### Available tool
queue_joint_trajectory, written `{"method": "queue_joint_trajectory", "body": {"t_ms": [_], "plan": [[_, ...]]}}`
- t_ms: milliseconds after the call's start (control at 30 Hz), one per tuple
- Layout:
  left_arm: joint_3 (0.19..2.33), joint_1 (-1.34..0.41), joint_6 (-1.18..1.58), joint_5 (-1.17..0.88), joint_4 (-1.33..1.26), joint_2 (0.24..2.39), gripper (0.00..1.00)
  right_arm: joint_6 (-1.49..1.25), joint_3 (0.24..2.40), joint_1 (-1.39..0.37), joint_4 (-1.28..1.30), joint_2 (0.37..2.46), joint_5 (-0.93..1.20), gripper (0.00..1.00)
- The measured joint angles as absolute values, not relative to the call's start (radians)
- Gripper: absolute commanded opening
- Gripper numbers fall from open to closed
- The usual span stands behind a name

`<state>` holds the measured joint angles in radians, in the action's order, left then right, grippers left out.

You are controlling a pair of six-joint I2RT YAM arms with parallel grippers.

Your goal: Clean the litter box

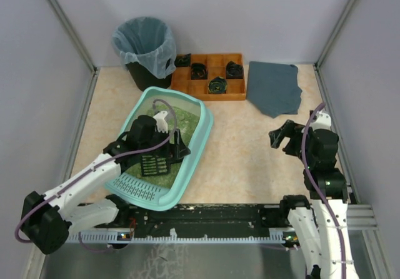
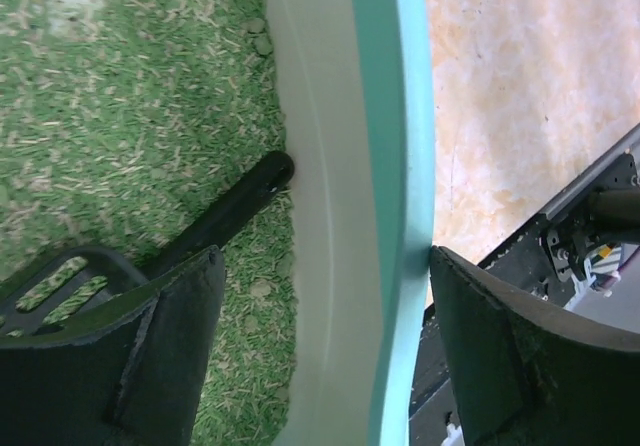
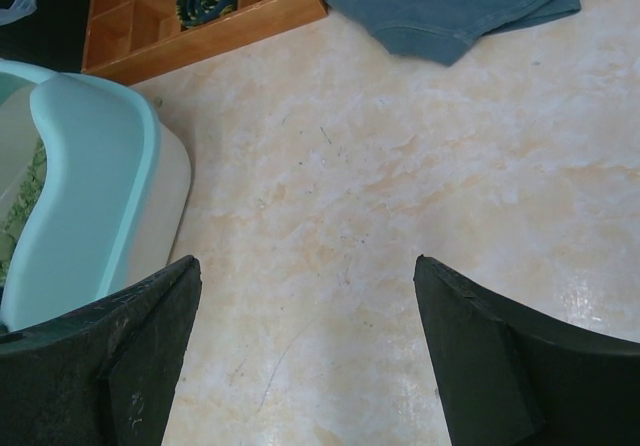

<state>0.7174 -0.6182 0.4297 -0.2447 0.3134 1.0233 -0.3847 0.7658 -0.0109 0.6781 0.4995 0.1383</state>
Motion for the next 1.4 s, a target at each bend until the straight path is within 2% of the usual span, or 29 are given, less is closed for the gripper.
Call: {"method": "queue_joint_trajectory", "body": {"t_ms": [100,300,367,700,1000,1300,1400], "plan": [[0.730,-0.661,0.430,-0.210,0.311,1.070,0.81,-0.385,0.765,-0.011,0.677,0.501,0.146,0.86],[0.789,-0.781,0.431,-0.124,0.314,1.189,0.61,-0.385,0.764,-0.011,0.673,0.516,0.160,0.86],[0.812,-0.807,0.442,-0.096,0.322,1.226,0.57,-0.385,0.759,-0.011,0.674,0.517,0.163,0.86],[0.990,-0.933,0.547,0.044,0.401,1.416,0.56,-0.385,0.759,-0.011,0.673,0.519,0.183,0.85],[1.119,-0.964,0.638,0.057,0.399,1.589,0.51,-0.390,0.759,-0.011,0.676,0.517,0.186,0.84],[1.442,-0.976,0.654,0.016,0.381,1.872,0.49,-0.425,0.759,-0.011,0.699,0.484,0.186,0.82],[1.545,-0.980,0.653,-0.012,0.370,1.953,0.52,-0.438,0.759,-0.011,0.710,0.477,0.185,0.82]]}}
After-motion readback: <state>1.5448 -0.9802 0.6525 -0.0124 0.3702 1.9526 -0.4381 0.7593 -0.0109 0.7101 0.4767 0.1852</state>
